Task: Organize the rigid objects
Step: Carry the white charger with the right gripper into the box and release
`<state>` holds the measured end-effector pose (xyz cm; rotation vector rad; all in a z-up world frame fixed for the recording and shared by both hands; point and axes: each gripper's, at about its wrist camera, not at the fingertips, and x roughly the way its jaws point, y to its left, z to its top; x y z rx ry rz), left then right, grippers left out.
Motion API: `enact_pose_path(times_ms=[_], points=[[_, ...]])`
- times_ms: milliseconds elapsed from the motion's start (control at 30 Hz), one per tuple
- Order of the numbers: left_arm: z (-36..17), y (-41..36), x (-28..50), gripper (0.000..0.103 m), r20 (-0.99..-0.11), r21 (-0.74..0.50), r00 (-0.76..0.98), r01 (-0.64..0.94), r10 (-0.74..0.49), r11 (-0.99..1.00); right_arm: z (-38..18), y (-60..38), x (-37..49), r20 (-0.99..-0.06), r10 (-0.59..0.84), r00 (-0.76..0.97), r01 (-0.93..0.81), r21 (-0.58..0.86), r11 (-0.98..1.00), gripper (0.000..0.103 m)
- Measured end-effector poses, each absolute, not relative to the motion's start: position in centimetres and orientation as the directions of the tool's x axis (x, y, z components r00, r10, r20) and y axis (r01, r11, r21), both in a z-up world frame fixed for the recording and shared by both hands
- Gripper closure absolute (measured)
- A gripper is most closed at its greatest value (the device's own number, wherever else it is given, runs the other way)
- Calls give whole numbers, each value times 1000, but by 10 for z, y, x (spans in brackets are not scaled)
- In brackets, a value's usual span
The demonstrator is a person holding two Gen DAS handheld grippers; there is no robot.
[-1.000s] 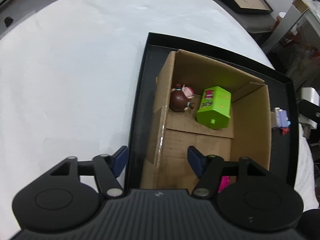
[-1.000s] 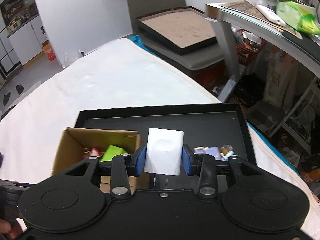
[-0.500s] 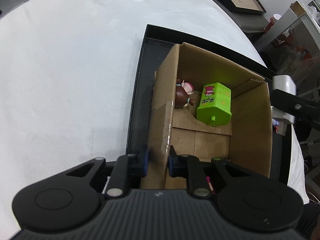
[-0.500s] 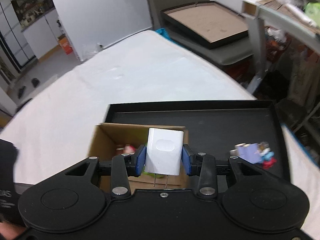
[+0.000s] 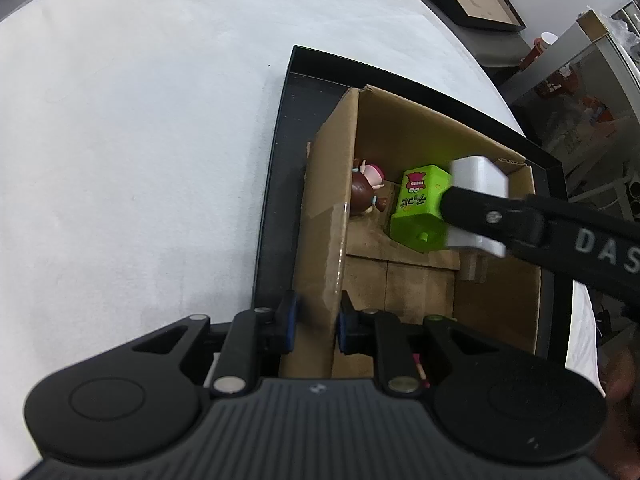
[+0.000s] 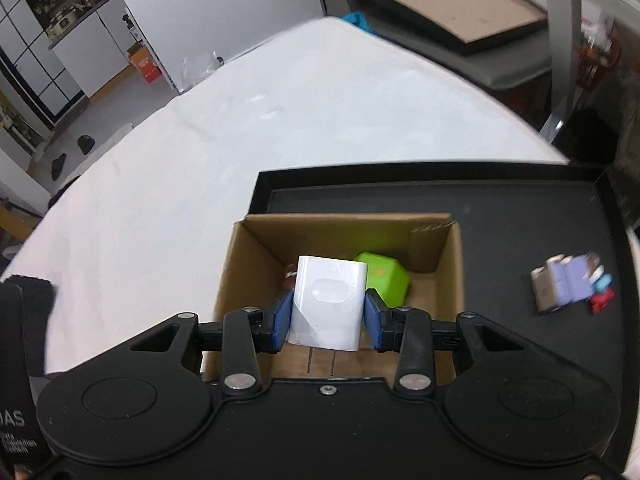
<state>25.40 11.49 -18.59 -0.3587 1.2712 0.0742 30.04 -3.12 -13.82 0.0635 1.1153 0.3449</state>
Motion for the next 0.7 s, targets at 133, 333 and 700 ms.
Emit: enact_pose_path(times_ms=[133,333,700], points=[[-187,119,255,84,-940,-239,302,-256,-158,937,-146,-28,303,-879,323,349,-216,260,941,65],[-188,119,253,84,-939,-243,304,-248,-163,938,-159,-29,305,-888,349,301,-174,309,935,65],[-187,116,256,82,-945,-228,288,-250,-152,941,-159,-39,306,-871,408,273,-132,386,913,55]])
